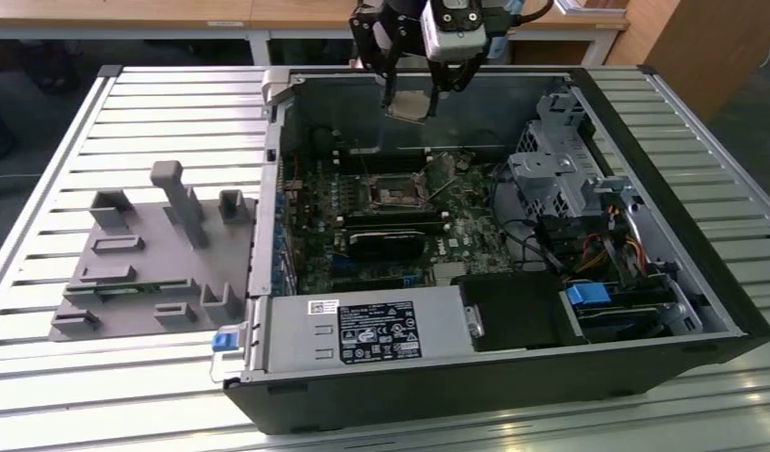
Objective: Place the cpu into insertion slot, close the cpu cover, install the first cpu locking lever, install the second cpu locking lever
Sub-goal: 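Place the cpu into insertion slot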
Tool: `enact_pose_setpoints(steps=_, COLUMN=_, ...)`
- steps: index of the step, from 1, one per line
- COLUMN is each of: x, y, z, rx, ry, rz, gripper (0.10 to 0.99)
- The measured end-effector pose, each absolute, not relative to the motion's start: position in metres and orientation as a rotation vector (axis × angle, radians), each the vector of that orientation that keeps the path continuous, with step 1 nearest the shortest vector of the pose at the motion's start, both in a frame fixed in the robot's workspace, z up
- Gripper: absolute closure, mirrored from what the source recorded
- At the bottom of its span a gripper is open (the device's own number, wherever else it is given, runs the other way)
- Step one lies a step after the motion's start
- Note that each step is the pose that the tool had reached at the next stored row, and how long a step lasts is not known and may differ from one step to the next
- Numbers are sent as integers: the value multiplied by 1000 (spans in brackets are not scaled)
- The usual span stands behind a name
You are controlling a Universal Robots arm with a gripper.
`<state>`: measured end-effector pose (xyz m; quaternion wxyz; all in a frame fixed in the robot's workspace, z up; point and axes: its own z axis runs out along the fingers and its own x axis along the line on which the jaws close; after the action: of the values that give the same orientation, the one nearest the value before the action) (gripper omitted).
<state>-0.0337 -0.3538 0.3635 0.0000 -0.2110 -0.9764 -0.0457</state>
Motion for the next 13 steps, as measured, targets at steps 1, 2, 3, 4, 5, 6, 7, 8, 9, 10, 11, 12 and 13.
enact_pose_setpoints(steps=1, x=-34, y=-354, z=363, rx=-690, ry=-3062, rz=-144, gripper=545)
enact_pose_setpoints(steps=2, x=-34, y=-354, z=363, rx=-717, ry=-3057, rz=-144, gripper=545)
enact_pose_setpoints(steps=3, x=-34, y=-354, z=363, rx=-745, ry=-3051, rz=-144, gripper=545)
enact_pose_setpoints(steps=4, x=-34, y=-354, z=362, rx=-772, ry=-3045, rz=-144, gripper=545)
enact_pose_setpoints(steps=5, x=-34, y=-354, z=362, rx=-800, ry=-3039, rz=-144, gripper=545)
enact_pose_setpoints(steps=6, x=-34, y=-354, z=362, rx=-827, ry=-3032, rz=-144, gripper=545)
enact_pose_setpoints(steps=7, x=-34, y=-354, z=362, rx=-855, ry=-3025, rz=-144, gripper=545)
enact_pose_setpoints(steps=8, x=-34, y=-354, z=361, rx=-882, ry=-3019, rz=-144, gripper=545)
enact_pose_setpoints(steps=9, x=-34, y=-354, z=361, rx=-907, ry=-3012, rz=-144, gripper=545)
enact_pose_setpoints(steps=10, x=-34, y=-354, z=361, rx=-932, ry=-3005, rz=-143, gripper=545)
enact_pose_setpoints(steps=11, x=-34, y=-354, z=361, rx=-956, ry=-2998, rz=-144, gripper=545)
enact_pose_setpoints(steps=12, x=-34, y=-354, z=361, rx=-980, ry=-2991, rz=-144, gripper=545)
enact_pose_setpoints(steps=13, x=-34, y=-354, z=360, rx=-1005, ry=-2984, rz=-144, gripper=545)
